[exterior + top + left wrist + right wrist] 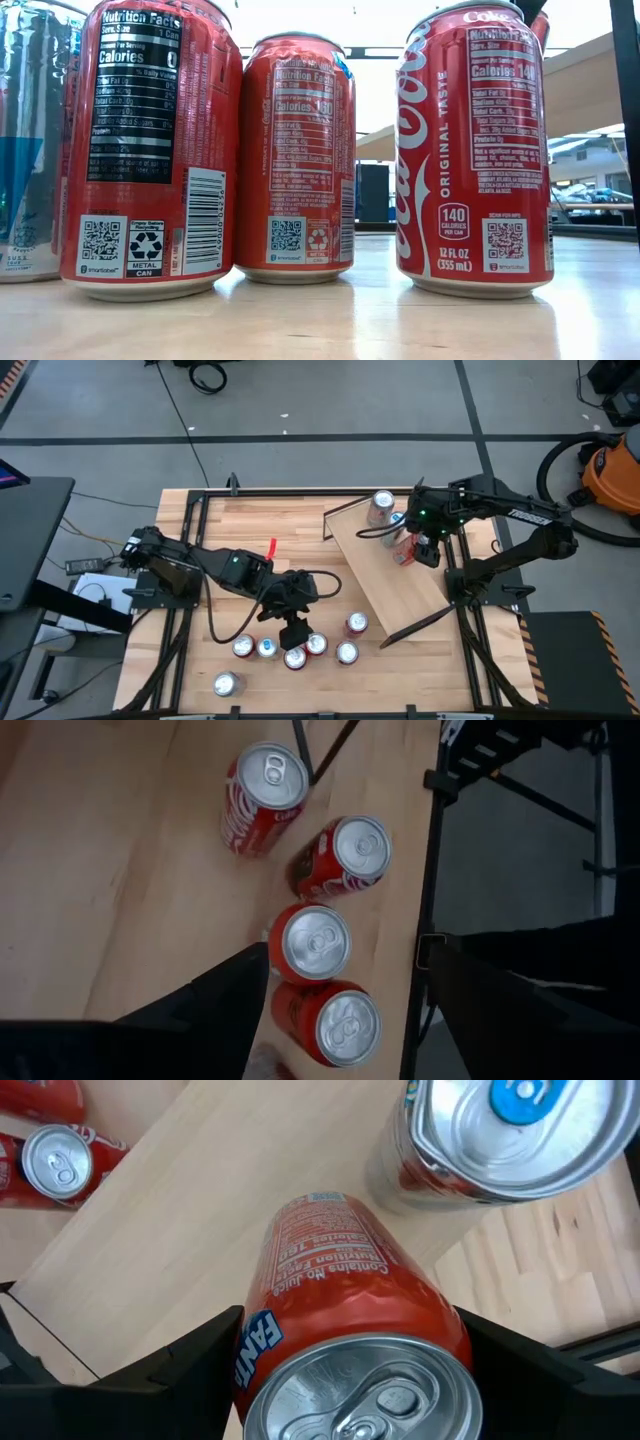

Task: Place canned beverage on shelf
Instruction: Put the right orange soda can on the shelf

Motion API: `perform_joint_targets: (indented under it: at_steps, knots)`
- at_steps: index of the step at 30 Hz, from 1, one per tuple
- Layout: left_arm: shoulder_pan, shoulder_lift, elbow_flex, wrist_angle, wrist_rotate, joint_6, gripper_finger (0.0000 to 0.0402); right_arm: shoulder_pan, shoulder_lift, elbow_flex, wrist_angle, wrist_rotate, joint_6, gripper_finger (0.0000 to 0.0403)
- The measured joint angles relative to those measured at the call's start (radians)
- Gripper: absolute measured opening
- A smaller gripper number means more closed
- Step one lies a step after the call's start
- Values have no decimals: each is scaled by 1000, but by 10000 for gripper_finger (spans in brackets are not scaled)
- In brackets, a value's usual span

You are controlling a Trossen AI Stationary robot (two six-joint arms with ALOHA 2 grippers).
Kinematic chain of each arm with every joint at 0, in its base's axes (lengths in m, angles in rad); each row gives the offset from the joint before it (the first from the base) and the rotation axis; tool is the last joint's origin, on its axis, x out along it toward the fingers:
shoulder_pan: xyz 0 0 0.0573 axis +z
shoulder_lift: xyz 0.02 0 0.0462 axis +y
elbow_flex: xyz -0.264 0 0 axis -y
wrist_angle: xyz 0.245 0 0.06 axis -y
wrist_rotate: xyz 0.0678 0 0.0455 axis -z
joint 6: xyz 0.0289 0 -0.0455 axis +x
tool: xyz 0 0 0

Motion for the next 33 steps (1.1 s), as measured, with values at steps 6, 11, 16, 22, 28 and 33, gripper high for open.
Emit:
perform_joint_targets:
  at_steps: [6, 11, 16, 22, 28, 33]
  knots:
    - [7, 0, 0, -1, -3, -5, 286, 0, 5, -49, -2, -29, -13, 320]
    - [5, 0, 0, -1, -2, -5, 286, 10, 4, -59, 1, -23, -12, 320]
    - [5, 0, 0, 0, -2, -5, 286, 10, 4, -59, 1, 2, -17, 321]
    - [5, 0, 0, 0, -2, -5, 286, 10, 5, -65, 3, 3, -13, 324]
    - [5, 0, 0, 0, -2, -5, 286, 11, 1, -103, 9, -16, -12, 325]
    - [5, 0, 0, 0, -2, -5, 286, 14, -7, -105, 7, -14, 6, 325]
